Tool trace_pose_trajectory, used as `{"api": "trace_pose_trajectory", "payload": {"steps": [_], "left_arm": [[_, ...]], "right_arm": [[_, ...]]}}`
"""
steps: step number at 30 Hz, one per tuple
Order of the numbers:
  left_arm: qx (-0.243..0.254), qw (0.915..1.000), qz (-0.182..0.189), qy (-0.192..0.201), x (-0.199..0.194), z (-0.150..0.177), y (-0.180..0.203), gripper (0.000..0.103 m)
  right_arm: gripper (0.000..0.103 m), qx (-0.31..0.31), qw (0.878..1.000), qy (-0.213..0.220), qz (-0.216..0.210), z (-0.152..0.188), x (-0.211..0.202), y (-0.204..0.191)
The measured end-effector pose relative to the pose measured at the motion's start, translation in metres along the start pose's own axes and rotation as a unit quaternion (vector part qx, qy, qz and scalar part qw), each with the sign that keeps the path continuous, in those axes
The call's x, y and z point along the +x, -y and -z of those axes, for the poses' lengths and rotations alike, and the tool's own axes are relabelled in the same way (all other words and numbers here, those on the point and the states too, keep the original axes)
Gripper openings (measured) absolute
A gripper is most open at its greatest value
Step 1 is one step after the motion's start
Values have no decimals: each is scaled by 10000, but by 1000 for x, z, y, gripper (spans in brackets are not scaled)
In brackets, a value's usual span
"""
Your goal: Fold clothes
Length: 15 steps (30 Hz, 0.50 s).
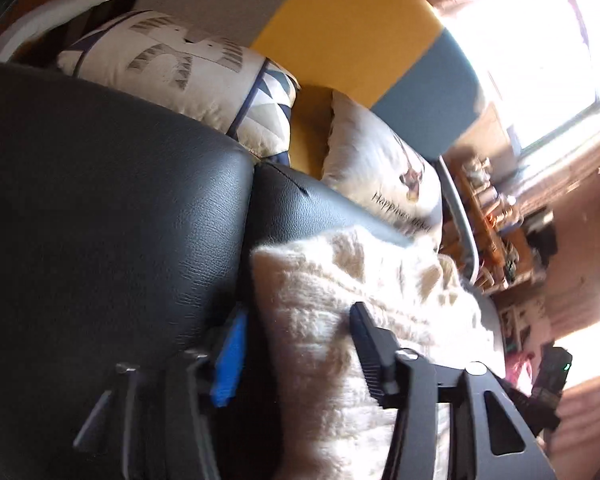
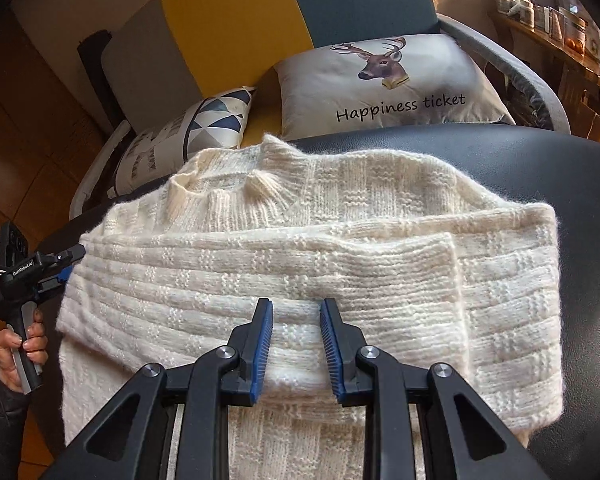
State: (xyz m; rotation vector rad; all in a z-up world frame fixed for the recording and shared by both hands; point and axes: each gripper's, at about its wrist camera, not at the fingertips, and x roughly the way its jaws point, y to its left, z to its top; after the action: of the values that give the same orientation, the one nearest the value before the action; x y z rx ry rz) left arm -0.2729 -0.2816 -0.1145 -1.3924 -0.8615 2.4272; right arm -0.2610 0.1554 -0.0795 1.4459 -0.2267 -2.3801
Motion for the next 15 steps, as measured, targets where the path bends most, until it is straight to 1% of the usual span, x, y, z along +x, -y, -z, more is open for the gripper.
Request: {"api": "trace_pose_trajectory", "payload": {"steps": [2,4,7,11,12,15], "left_arm": [[176,9996,-214,42,2,4,5,15],[349,9981,-497,142,2,7,12,14],[608,9935,-921,292,3,13,21,13],[950,9832,-1481,491,4,20,34,14],[966,9818,-1555,505,3,20,36,15],[800,9837,-1558,418,-5,13,34,25]], "right_arm": [[25,-23,10000,-11,52,-2,2,1],[25,-56,9999,-22,118,-4,5,1],[24,-268,9990,81,343,1,14,-5],[24,-772,9936,271,781,11,15,-22],[24,-825,9927,293,834,12,15,-24],[24,-667,9947,304,716,10,14,-18]]}}
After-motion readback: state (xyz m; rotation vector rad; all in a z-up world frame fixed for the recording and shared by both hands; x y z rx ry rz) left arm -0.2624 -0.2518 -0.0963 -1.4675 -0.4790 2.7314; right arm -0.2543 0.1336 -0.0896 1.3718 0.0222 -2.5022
